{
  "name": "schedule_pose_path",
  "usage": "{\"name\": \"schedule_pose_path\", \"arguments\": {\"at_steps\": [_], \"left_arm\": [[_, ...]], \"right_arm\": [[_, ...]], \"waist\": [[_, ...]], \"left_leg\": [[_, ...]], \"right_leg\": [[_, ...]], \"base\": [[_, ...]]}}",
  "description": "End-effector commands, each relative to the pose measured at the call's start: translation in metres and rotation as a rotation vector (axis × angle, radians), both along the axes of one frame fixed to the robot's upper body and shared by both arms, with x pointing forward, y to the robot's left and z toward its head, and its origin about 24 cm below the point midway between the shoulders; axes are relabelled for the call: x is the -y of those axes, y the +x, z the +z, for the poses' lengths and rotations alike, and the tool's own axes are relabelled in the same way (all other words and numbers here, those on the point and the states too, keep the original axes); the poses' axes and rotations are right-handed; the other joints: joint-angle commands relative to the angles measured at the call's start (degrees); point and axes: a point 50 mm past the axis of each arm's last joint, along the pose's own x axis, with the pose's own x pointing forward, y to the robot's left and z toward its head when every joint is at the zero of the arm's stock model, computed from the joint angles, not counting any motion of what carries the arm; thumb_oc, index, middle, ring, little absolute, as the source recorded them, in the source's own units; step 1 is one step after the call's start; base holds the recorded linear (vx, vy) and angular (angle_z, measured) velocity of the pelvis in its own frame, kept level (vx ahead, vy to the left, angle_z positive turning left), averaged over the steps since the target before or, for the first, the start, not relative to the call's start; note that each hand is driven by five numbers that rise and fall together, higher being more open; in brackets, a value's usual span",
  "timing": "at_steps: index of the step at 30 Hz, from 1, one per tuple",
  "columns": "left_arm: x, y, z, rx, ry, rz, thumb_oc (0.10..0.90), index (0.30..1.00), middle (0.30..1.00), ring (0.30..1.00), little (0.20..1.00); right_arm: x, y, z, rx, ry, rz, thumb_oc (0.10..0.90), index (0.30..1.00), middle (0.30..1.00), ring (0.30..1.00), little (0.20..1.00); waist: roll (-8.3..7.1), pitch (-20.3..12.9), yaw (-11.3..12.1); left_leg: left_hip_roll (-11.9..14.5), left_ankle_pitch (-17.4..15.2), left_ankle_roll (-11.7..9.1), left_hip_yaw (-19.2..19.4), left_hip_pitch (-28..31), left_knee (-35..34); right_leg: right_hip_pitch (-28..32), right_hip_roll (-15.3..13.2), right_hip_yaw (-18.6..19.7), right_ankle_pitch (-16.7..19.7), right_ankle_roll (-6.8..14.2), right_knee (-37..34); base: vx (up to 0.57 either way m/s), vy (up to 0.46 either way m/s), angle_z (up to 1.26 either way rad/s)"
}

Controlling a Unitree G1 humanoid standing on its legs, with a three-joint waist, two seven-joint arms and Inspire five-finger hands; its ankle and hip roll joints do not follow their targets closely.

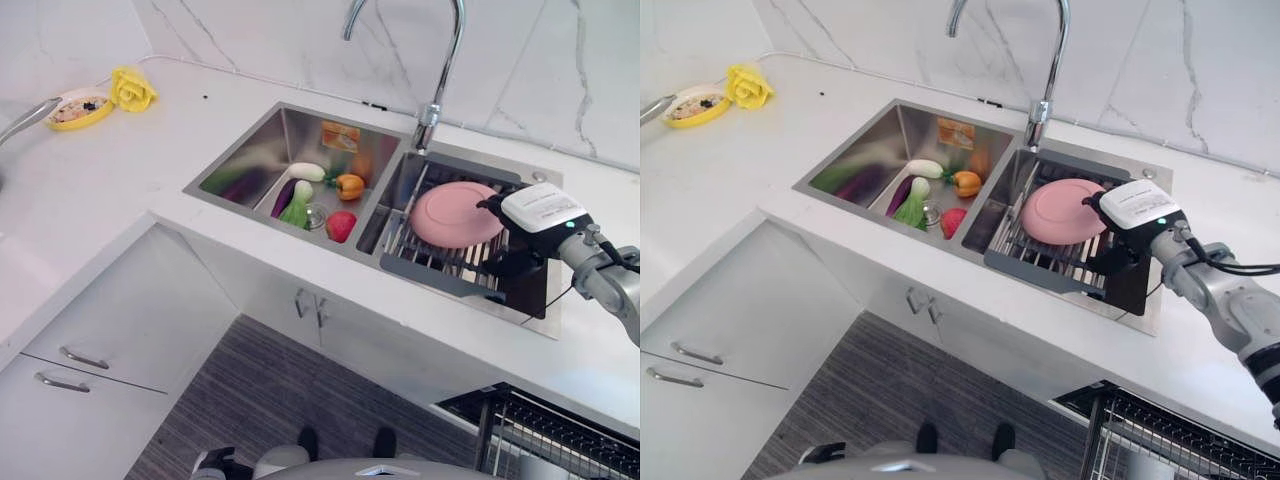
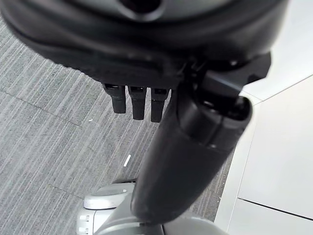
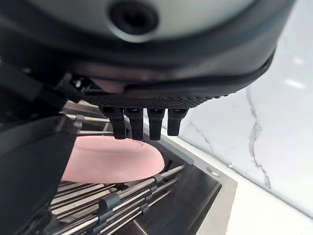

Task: Place the dishes in the dishwasher.

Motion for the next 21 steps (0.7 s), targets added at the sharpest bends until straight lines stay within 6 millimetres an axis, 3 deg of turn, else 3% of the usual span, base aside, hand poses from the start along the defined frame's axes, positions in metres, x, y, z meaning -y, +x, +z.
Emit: {"name": "schedule_pose_path", "arguments": {"at_steps": [1,9,15,21], "left_arm": [[-0.024,-0.002,0.005,-0.026,0.079,-0.036,0.800,0.900,0.900,0.900,0.900],[-0.018,-0.002,0.003,-0.026,0.086,-0.025,0.800,0.900,0.900,0.900,0.900],[-0.016,0.004,0.004,-0.004,0.093,-0.028,0.800,0.900,0.900,0.900,0.900],[-0.014,0.008,0.004,0.010,0.096,-0.024,0.800,0.900,0.900,0.900,0.900]], "right_arm": [[-0.014,0.019,0.032,0.194,-0.058,0.052,0.800,0.900,0.900,0.900,0.900],[-0.020,0.031,0.025,0.311,-0.158,0.033,0.800,0.900,0.900,0.900,0.900],[-0.015,0.039,0.012,0.334,-0.215,-0.023,0.800,0.900,0.900,0.900,0.900],[-0.010,0.041,0.012,0.395,-0.262,-0.063,0.800,0.900,0.900,0.900,0.900]], "waist": [[-4.72,-3.7,1.4],[-3.96,-2.8,2.2],[-3.49,-2.2,3.2],[-3.10,-1.9,3.8]], "left_leg": [[4.4,0.4,-4.4,0.4,-2.0,-0.3],[4.0,0.5,-4.2,0.0,-2.7,-0.3],[3.8,0.8,-4.2,-0.8,-3.6,-0.3],[3.6,1.0,-4.2,-1.5,-4.2,-0.3]], "right_leg": [[3.4,-8.0,0.3,-3.8,7.4,0.9],[3.3,-8.3,-0.1,-3.9,7.3,0.9],[3.1,-8.5,-0.7,-3.9,7.4,0.9],[3.0,-8.7,-1.3,-3.8,7.4,0.9]], "base": [[0.00,0.000,0.00],[0.00,-0.001,0.01],[-0.02,-0.001,0.06],[-0.01,-0.002,0.05]]}}
